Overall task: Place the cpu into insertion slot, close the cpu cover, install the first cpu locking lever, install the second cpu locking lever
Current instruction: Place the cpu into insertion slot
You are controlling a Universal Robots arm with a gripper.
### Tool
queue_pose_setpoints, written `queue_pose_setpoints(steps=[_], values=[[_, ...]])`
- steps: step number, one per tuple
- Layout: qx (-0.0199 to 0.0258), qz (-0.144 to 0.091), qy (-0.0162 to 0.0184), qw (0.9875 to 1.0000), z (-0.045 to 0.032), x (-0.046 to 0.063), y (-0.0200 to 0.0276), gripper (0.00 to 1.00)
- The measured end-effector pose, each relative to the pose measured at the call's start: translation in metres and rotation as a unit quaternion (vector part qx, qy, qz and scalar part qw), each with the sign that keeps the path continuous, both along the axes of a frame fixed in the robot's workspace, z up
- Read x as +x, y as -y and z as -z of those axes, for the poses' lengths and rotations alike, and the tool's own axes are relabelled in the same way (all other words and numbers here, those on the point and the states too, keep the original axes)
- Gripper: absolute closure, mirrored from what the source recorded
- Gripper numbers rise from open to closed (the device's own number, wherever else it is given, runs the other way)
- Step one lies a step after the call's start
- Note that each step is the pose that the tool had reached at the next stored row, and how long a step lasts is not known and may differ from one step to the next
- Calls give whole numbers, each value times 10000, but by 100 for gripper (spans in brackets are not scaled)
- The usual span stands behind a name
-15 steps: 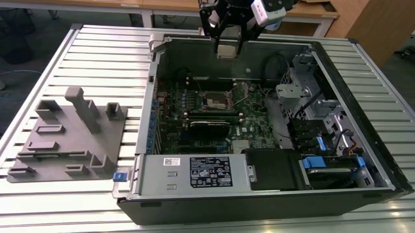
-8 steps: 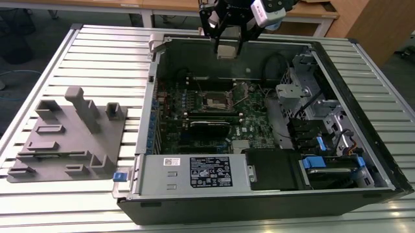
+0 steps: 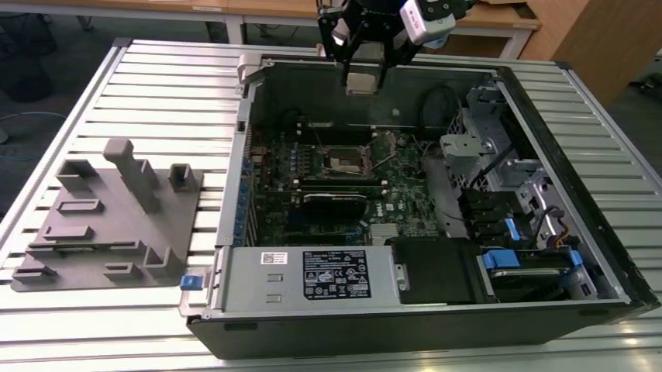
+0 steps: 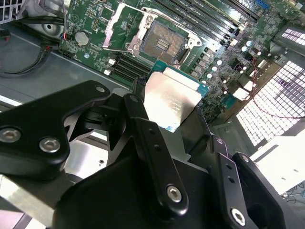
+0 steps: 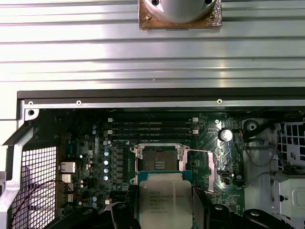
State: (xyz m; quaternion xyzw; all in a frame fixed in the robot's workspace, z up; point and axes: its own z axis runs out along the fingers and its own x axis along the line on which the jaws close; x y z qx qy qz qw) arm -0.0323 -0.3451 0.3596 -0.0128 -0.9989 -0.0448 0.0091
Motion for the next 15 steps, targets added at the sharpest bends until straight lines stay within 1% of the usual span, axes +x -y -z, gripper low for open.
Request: queue_pose_setpoints(steps=[15], values=[[1, 0, 0, 10000, 33, 0, 0, 46]])
